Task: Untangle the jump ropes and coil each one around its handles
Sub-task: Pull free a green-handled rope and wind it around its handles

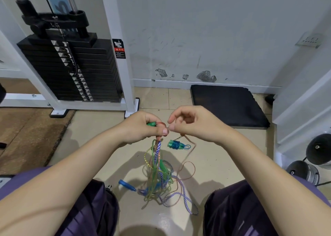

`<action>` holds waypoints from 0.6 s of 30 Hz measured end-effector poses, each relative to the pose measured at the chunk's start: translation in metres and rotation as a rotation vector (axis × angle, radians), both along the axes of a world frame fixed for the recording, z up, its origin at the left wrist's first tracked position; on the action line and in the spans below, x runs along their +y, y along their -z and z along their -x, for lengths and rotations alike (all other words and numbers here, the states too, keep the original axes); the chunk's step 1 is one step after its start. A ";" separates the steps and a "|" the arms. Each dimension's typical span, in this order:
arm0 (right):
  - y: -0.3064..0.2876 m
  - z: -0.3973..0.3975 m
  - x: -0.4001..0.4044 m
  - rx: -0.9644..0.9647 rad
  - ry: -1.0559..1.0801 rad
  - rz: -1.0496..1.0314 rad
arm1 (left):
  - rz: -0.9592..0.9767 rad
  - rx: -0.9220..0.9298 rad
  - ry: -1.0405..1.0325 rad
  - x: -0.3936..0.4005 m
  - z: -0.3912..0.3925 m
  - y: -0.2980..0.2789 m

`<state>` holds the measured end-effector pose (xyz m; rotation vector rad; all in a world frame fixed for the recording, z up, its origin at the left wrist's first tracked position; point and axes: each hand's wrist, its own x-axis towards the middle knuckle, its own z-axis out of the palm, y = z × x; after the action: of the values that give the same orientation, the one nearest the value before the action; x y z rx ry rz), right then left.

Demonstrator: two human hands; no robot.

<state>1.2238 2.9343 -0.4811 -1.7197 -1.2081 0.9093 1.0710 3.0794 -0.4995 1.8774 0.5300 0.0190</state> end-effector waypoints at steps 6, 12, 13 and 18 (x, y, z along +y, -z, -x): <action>0.001 0.008 0.001 -0.039 -0.080 0.089 | 0.062 -0.058 0.021 0.003 0.001 0.005; -0.005 0.013 0.003 -0.181 -0.064 0.136 | 0.039 -0.013 0.018 0.004 0.001 0.007; -0.006 0.013 0.002 -0.212 -0.058 0.137 | 0.040 -0.003 0.029 0.004 0.001 0.006; -0.003 0.008 0.001 -0.306 0.020 0.066 | 0.093 0.002 0.035 0.005 0.002 0.003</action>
<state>1.2156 2.9355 -0.4777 -1.9726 -1.3665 0.6966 1.0687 3.0842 -0.5021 1.7954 0.4911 -0.0308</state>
